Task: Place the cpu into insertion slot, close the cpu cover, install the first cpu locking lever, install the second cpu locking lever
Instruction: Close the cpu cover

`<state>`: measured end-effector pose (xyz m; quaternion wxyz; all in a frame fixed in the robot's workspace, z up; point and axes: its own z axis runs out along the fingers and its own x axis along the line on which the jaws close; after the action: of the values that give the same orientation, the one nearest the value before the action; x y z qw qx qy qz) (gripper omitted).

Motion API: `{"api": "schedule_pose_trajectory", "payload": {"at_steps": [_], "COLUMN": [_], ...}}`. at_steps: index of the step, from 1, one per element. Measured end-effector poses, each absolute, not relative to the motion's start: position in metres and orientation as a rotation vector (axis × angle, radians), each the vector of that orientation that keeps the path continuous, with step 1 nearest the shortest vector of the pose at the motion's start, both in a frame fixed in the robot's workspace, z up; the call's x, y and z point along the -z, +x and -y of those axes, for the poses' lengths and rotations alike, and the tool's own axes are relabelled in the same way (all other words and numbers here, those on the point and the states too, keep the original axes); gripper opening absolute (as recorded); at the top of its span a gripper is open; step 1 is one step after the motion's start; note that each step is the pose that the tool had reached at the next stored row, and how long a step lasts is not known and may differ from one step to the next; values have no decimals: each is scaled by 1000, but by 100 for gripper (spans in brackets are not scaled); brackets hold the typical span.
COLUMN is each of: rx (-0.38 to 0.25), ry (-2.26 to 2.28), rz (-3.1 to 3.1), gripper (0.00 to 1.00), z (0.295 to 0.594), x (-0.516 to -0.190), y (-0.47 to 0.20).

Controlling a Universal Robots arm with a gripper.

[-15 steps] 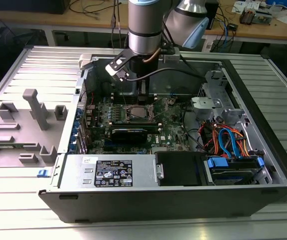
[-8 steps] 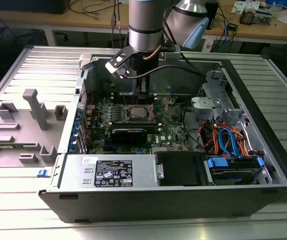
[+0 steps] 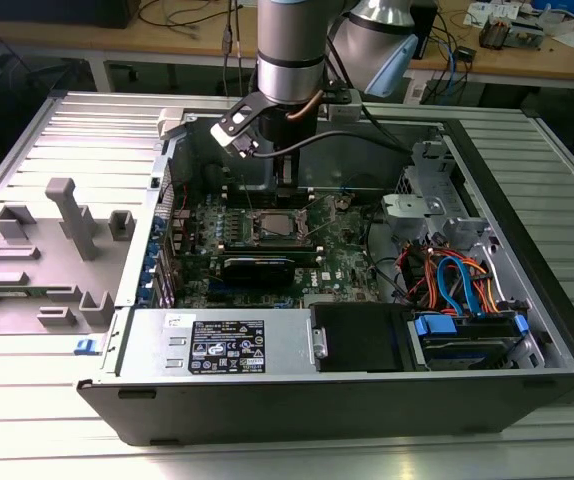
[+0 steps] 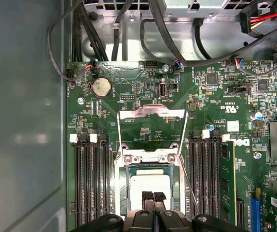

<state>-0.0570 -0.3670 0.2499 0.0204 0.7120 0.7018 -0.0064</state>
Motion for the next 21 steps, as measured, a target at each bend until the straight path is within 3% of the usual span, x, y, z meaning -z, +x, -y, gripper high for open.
{"api": "schedule_pose_trajectory", "payload": {"at_steps": [12,21], "rx": [18,53], "ry": [2210,2193], "rz": [-2179,-2162], "gripper": [11,11], "z": [367,366], "x": [-253,-263], "y": [-57,-57]}}
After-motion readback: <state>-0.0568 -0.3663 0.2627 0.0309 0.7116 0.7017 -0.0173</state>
